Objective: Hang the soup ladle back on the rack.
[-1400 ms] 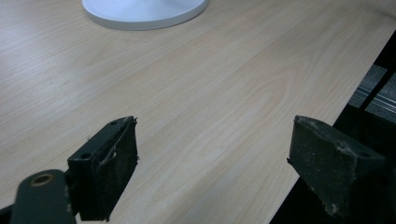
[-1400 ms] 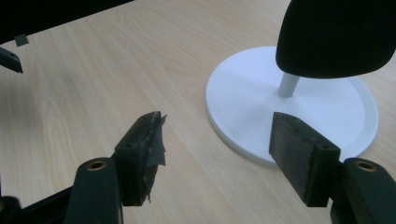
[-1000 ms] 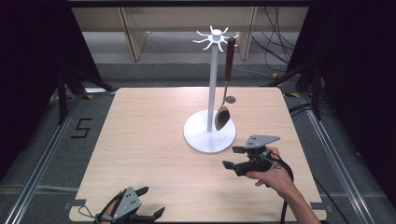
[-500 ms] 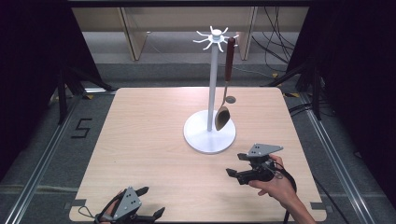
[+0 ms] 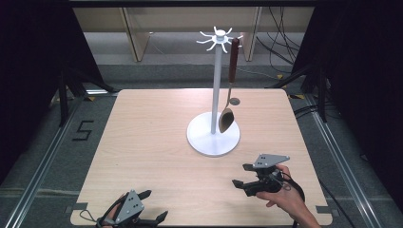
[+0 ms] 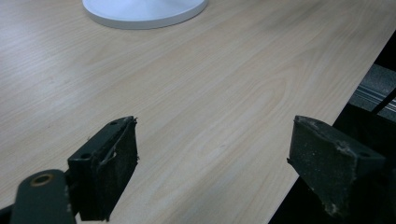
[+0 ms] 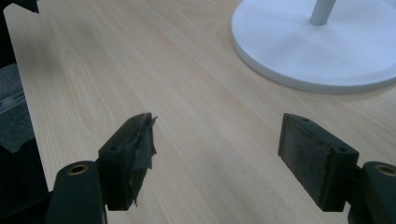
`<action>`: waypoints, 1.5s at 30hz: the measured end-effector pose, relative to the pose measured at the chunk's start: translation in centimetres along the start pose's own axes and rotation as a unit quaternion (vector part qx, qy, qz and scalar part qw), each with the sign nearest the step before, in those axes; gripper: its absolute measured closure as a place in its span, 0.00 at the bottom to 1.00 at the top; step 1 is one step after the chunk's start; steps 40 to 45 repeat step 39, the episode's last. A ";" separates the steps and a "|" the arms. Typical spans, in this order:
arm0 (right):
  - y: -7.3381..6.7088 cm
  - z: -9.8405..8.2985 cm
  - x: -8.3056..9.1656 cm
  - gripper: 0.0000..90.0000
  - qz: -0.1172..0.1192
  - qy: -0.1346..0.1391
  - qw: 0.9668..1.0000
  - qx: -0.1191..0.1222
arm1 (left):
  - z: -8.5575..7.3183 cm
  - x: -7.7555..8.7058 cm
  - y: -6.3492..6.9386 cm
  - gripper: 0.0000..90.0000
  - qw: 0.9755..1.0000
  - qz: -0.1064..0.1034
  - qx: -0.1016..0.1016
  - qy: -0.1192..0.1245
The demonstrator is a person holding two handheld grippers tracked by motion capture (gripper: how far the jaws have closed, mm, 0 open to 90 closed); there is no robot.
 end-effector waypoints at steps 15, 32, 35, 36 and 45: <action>-1.3 -2.0 0.4 0.30 0.010 -0.014 1.000 0.020 | 0.0 0.0 0.0 0.16 1.000 0.003 0.000 0.004; -1.9 -3.3 0.9 0.30 0.010 -0.030 0.999 0.026 | 0.0 0.0 0.0 0.17 1.000 0.004 -0.003 0.001; -2.0 -3.4 0.8 0.30 0.008 -0.029 0.999 0.026 | 0.0 0.0 0.0 0.16 1.000 0.004 -0.003 0.001; -2.1 -3.4 0.8 0.30 0.012 -0.029 0.999 0.025 | 0.0 0.0 0.0 0.17 1.000 0.004 -0.004 0.001; -2.0 -3.5 0.7 0.30 0.015 -0.037 0.999 0.030 | 0.0 0.0 -0.2 0.16 1.000 0.008 -0.011 -0.007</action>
Point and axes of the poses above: each handheld gripper's, and its own axes: x roughly backward along the jaws, z roughly out of its top, y roughly to its right, the point moved 3 cm from there along -x, roughly forward along the jaws, and after that the axes turned 8 degrees about x, right-handed, at the moved point
